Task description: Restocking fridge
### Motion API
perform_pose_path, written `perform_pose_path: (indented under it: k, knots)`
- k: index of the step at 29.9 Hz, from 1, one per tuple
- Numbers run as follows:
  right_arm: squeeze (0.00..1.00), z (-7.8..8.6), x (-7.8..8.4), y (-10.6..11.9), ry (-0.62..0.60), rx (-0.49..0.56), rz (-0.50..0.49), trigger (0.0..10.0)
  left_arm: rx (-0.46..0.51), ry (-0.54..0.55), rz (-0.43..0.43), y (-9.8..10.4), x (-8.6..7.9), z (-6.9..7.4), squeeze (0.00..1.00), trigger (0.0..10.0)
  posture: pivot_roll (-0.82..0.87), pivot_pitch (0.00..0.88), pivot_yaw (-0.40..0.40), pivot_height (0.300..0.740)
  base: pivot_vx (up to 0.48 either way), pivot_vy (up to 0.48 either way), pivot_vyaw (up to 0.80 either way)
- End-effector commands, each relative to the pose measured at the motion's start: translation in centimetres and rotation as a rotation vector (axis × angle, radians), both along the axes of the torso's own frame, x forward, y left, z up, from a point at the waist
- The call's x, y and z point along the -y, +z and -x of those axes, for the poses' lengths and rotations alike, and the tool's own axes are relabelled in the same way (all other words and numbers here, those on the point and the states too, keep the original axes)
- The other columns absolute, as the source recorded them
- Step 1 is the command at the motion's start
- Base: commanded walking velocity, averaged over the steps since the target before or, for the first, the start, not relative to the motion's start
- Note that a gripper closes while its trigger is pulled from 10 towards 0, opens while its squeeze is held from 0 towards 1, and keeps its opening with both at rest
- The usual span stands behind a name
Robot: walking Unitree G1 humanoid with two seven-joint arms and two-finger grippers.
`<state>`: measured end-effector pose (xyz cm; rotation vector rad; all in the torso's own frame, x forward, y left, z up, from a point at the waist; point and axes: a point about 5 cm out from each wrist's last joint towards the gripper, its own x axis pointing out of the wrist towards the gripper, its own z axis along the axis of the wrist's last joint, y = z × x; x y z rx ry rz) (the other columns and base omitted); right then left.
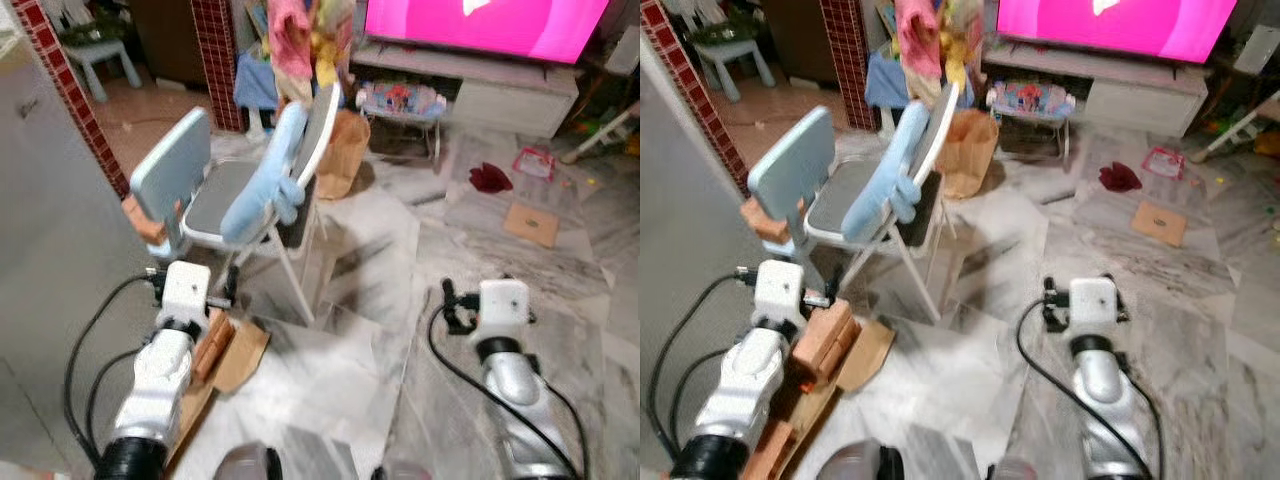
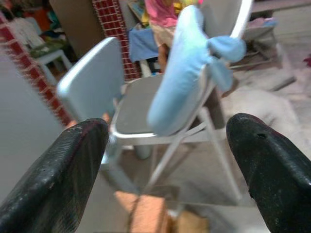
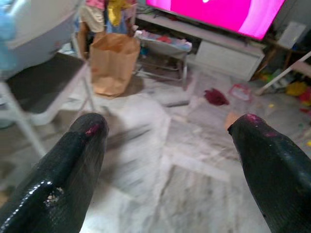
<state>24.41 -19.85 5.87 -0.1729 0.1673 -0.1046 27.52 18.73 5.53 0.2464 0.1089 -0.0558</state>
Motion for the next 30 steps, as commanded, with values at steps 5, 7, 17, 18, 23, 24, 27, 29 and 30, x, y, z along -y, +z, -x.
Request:
perform_pose_path:
  k: [5, 7, 17, 18, 23, 24, 27, 29, 30]
  knots:
    - [0.00, -0.07, 0.49, 0.22, -0.062, 0.003, 0.024, 10.0, -0.006, -0.021, -0.002, -0.13, 0.85, -0.11, 0.00, 10.0, -0.07, 0.000, 0.032, 0.740, -0.318, 0.364, 0.00]
    - [0.00, -0.09, 0.46, 0.28, -0.070, 0.011, 0.036, 10.0, -0.006, -0.025, -0.001, -0.12, 0.97, -0.10, 0.00, 10.0, -0.07, 0.000, 0.032, 0.740, -0.319, 0.362, 0.00]
    - [0.00, -0.28, 0.19, 0.02, -0.071, -0.006, 0.022, 10.0, 0.046, -0.051, -0.004, 0.45, 0.80, -0.21, 0.00, 10.0, -0.06, 0.000, 0.028, 0.740, -0.191, 0.218, 0.00]
    - [0.00, -0.34, -0.05, -0.13, -0.054, -0.026, -0.014, 10.0, 0.050, -0.052, -0.004, 0.56, 0.75, -0.23, 0.00, 10.0, -0.05, 0.000, 0.025, 0.740, 0.000, 0.000, 0.00]
    - [0.00, -0.42, -0.34, 0.20, -0.030, 0.000, -0.036, 10.0, 0.059, -0.064, -0.013, 0.67, 0.77, -0.21, 0.00, 10.0, -0.05, 0.000, 0.024, 0.740, 0.000, 0.000, 0.00]
    - [0.00, -0.44, -0.33, 0.31, -0.029, 0.008, -0.038, 10.0, 0.056, -0.060, 0.000, 0.58, 0.80, -0.16, 0.00, 10.0, -0.05, 0.000, 0.024, 0.740, 0.000, 0.000, 0.00]
    - [0.00, -0.45, -0.31, 0.36, -0.030, 0.014, -0.056, 10.0, 0.056, -0.053, 0.014, 0.53, 0.83, -0.13, 0.00, 10.0, -0.05, 0.000, 0.024, 0.740, 0.000, 0.000, 0.00]
    - [0.00, -0.50, -0.29, 0.57, -0.027, 0.025, -0.056, 10.0, 0.053, -0.051, 0.037, 0.47, 0.89, -0.12, 0.00, 10.0, -0.05, 0.000, 0.025, 0.740, 0.000, 0.000, 0.00]
    - [0.00, -0.51, -0.31, 0.66, -0.026, 0.029, -0.061, 10.0, 0.052, -0.040, 0.041, 0.46, 0.84, -0.14, 0.00, 10.0, -0.05, 0.000, 0.025, 0.740, 0.000, 0.000, 0.00]
